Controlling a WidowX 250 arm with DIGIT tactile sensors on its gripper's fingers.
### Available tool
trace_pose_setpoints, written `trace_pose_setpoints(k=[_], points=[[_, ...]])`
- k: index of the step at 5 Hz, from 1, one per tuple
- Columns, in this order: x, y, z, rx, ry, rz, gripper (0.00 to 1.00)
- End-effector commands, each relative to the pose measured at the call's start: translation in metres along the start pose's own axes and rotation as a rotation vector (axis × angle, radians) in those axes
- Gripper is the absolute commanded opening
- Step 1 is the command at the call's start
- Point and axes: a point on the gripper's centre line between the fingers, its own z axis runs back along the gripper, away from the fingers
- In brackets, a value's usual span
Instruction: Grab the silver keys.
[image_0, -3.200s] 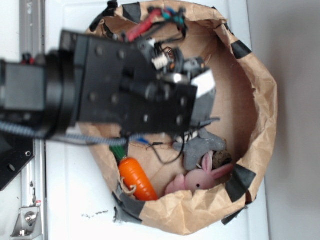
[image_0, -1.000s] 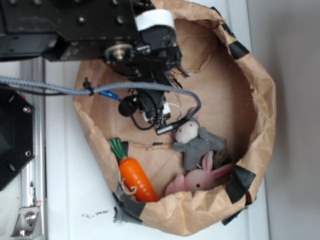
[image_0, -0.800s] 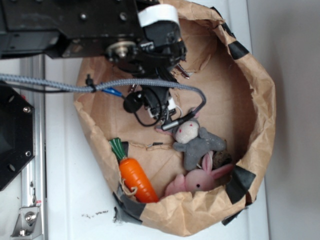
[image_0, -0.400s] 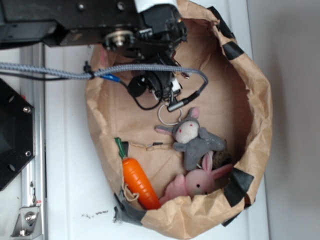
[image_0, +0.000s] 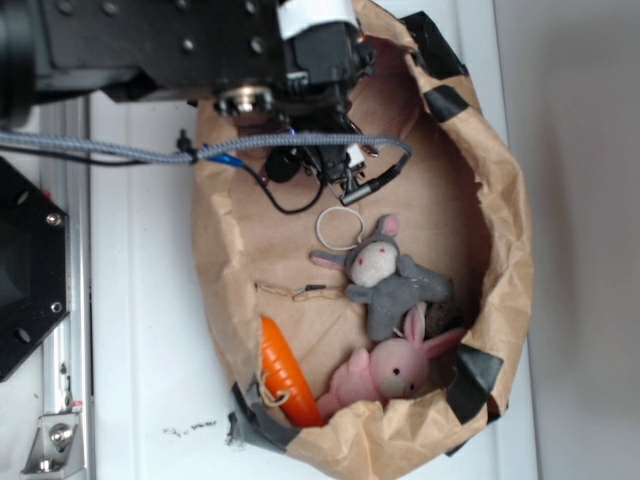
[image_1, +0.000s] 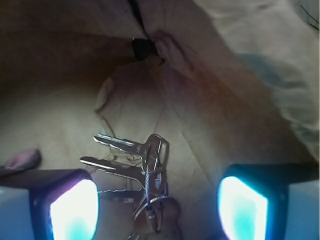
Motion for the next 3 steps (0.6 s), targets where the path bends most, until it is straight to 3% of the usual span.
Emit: trace_pose_setpoints(k=[1, 3], points=[[-0.0118, -0.017, -0.0055, -0.036, 0.025, -0.08, 1.0], [-0.011, -0.0237, -0.0091, -0.021, 0.028, -0.074, 1.0]])
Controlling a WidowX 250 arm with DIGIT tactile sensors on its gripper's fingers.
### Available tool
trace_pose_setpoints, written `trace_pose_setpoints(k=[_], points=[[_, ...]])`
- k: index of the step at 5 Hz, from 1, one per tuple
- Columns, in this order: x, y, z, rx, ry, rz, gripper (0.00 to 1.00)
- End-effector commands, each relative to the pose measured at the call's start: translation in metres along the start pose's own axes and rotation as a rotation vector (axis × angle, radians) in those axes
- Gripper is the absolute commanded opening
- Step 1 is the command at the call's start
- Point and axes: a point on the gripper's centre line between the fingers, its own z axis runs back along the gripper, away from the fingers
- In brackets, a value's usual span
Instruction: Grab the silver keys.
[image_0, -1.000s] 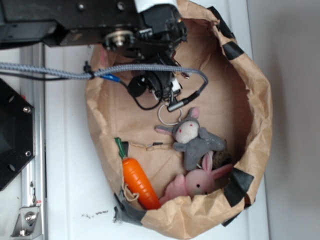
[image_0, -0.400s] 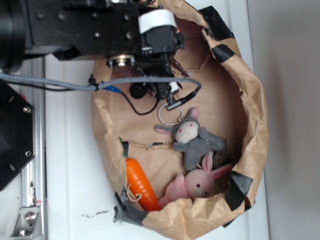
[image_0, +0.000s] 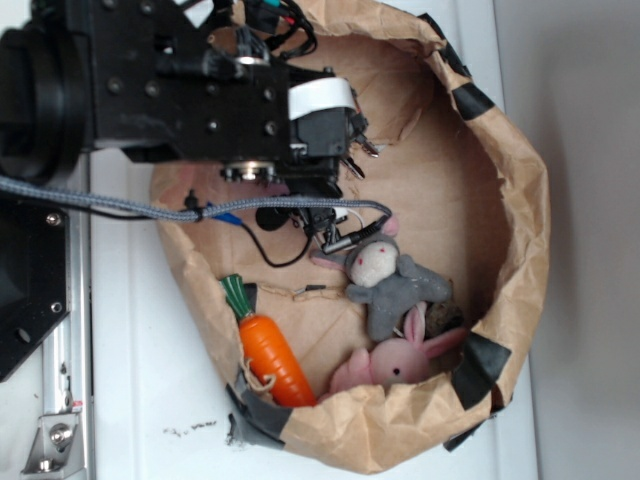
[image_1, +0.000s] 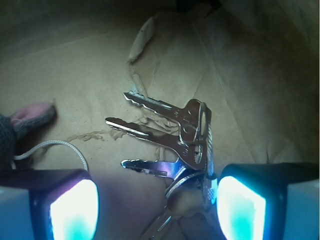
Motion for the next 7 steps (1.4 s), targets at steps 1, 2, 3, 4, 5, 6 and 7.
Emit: trace_pose_setpoints(k=[1, 2, 3, 4, 5, 6, 7], points=[[0.012, -0.004, 0.005, 0.016, -0.037, 0.002, 1.0], [0.018, -0.005, 0.001, 0.031, -0.038, 0.023, 1.0], [0.024, -0.005, -0.003, 0.047, -0.049, 0.049, 1.0], [0.026, -0.005, -0.01, 0.073, -0.072, 0.049, 1.0], [0.025, -0.002, -0.015, 0.101, -0.093, 0.047, 1.0], [0.025, -0.001, -0.015, 0.105, -0.093, 0.051, 0.0], [0.024, -0.001, -0.01, 0.095, -0.093, 0.039, 0.0]])
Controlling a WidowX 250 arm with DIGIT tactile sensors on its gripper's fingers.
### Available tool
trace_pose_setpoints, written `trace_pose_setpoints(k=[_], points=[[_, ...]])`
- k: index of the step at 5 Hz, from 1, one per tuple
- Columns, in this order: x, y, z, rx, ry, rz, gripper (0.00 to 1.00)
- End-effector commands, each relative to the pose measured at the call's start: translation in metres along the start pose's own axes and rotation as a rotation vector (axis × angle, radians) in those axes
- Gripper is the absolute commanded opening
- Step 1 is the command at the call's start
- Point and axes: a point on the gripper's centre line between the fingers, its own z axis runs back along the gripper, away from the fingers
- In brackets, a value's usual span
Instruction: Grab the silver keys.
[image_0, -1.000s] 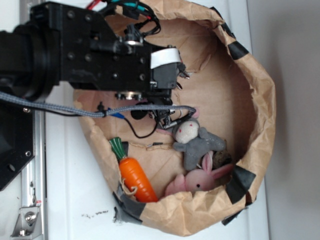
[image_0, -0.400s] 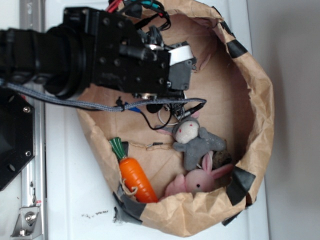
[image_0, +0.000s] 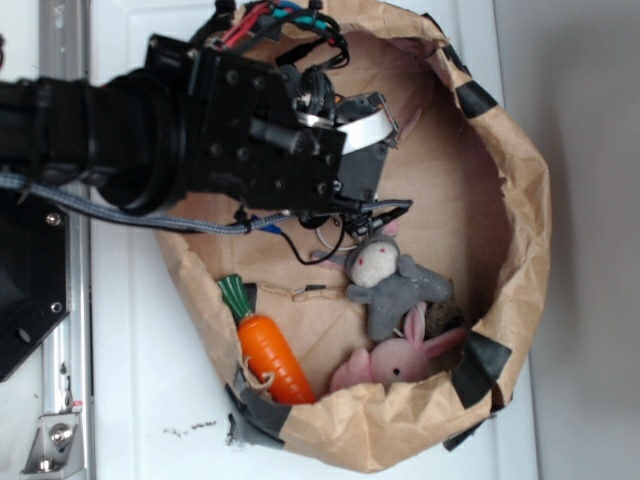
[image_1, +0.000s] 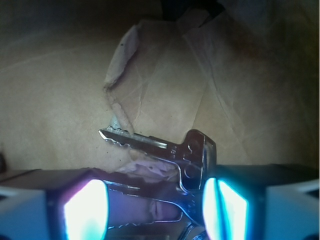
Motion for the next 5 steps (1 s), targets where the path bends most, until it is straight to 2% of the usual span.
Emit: trace_pose_setpoints(k=[1, 5], points=[[0.007, 0.0053, 0.0206, -0.032, -0.024, -0.037, 0.0], [0.0139, 0.0088, 0.0289, -0.005, 0.011, -0.03, 0.0]])
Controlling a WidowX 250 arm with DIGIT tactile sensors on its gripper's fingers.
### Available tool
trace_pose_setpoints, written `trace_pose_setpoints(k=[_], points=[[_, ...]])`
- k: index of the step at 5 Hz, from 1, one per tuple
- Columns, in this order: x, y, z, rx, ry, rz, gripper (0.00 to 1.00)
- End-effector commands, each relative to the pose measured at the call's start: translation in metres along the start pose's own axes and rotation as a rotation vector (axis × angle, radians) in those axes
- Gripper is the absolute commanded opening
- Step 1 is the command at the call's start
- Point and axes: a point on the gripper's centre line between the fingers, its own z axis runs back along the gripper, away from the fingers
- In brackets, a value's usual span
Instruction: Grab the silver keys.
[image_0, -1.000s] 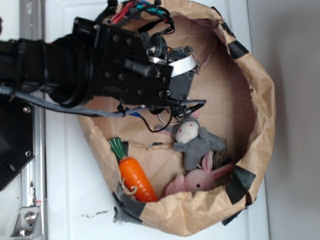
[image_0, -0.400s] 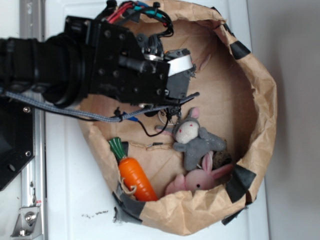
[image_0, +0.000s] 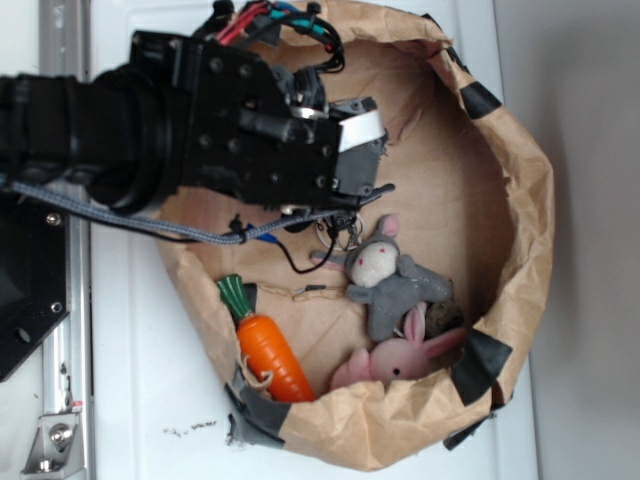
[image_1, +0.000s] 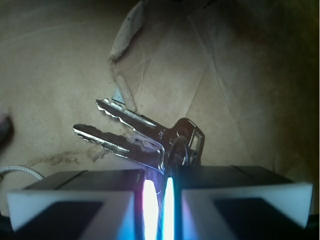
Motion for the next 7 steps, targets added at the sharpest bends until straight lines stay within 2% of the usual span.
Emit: trace_pose_setpoints(k=[1, 2, 3, 5, 6, 7], points=[[0.022, 0.002, 0.041, 0.032, -0.029, 0.048, 0.0], [0.007, 0.004, 0.098, -0.113, -0.022, 0.037, 0.0], [0.003, 0.02, 0.135, -0.266, -0.042, 0.002, 0.0], [0.003, 0.012, 0.12, -0.194, -0.054, -0.002, 0.0], [0.005, 0.006, 0.115, -0.189, -0.026, -0.005, 0.0], [0.005, -0.003, 0.108, -0.182, -0.036, 0.003, 0.0]])
